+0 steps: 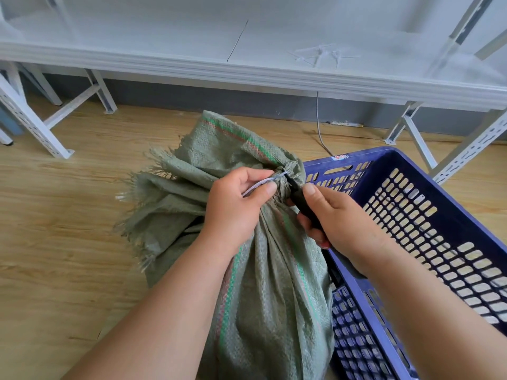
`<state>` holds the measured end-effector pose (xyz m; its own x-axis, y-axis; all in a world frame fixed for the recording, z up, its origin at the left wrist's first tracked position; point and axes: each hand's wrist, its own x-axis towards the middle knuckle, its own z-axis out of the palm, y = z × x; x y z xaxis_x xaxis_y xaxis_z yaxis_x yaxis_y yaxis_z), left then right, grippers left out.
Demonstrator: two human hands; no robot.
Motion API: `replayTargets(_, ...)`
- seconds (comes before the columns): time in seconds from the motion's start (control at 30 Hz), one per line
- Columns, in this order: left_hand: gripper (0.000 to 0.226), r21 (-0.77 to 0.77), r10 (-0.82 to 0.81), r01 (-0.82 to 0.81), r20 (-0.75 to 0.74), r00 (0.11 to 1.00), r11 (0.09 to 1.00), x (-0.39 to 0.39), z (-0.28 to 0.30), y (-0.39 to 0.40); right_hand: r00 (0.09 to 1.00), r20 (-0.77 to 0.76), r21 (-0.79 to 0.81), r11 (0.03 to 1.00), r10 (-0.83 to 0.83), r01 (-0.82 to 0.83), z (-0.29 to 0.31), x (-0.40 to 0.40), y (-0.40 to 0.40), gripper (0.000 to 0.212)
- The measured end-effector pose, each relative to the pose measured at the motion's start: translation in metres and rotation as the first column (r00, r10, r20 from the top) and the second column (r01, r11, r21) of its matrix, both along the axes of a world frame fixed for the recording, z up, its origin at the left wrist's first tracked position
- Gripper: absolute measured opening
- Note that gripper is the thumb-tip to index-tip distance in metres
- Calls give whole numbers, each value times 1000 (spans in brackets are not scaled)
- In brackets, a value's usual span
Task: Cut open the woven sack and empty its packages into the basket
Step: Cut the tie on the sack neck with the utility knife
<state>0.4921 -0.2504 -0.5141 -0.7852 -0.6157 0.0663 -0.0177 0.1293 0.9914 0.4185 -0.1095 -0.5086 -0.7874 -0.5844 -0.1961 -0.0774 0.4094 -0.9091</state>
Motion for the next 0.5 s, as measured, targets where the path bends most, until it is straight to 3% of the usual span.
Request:
replayTargets(0.4, 20, 325, -67, 78, -46, 997, 943, 1, -2, -5, 993, 89, -115, 991, 76, -66, 1, -1, 7, 44)
replayTargets(0.5, 17, 416, -54, 63, -33, 998, 907, 1, -6, -6, 968, 227, -204, 977, 108, -61, 8, 0, 6, 47)
